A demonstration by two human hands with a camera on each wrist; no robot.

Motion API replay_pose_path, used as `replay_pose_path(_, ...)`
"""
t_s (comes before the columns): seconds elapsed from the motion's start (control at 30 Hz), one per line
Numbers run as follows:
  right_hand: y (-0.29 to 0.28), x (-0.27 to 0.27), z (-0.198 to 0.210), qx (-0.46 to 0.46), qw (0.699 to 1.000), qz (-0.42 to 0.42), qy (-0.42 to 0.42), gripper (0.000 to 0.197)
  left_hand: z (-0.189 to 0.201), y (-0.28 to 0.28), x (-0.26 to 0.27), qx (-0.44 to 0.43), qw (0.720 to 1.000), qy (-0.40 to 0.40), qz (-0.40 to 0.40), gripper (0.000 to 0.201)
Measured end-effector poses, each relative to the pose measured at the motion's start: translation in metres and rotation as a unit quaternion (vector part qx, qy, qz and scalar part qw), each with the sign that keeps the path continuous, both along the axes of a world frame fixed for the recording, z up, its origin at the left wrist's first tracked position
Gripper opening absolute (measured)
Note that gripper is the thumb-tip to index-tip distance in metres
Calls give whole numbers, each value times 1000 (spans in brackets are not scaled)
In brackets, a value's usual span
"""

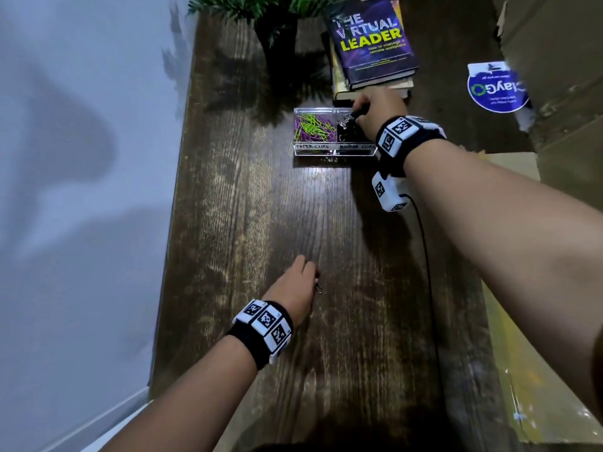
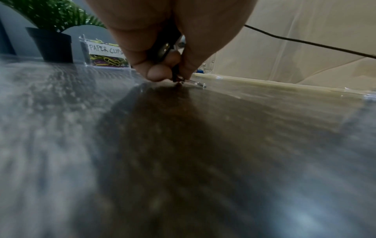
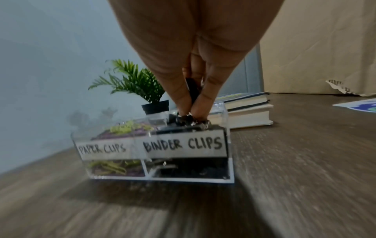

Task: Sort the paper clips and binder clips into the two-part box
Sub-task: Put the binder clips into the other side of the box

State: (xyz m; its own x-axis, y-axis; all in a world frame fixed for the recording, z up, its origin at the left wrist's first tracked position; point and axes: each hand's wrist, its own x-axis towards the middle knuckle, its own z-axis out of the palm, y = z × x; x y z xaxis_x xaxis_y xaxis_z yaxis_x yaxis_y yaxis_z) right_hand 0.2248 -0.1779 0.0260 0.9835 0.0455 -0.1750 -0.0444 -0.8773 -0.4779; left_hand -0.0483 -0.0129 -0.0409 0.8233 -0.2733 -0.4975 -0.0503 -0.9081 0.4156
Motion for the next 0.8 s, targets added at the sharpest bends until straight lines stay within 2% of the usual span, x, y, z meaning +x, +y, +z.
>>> replay_pose_path(0.27, -2, -3, -11, -33, 998, 44, 13, 24, -3, 5, 10, -5, 999, -9, -37, 8)
replay_pose_path(0.4, -10, -3, -5, -12, 998, 51, -20, 26, -2, 4, 13, -25, 998, -27, -45, 7)
replay_pose_path(0.47, -17, -4, -2, 15, 999, 21, -39, 22, -4, 5, 15, -49, 998, -28, -25, 12)
replay_pose_path(0.53, -25, -6, 1, 58, 996, -32, -55, 19, -1, 5, 20, -101, 993, -39, 37, 12)
replay_pose_path(0.6, -36, -10, 1, 100, 989, -85, -66, 18, 11, 0, 37, -137, 982, -83, 96, 9)
replay_pose_path(0.7, -52, -21, -4, 136, 978, -143, -62, 16, 32, -13, 90, -191, 958, -134, 167, 4)
replay_pose_path(0.8, -60, -42, -18, 170, 969, -175, -37, 12, 42, -27, 159, -203, 941, -216, 164, 11)
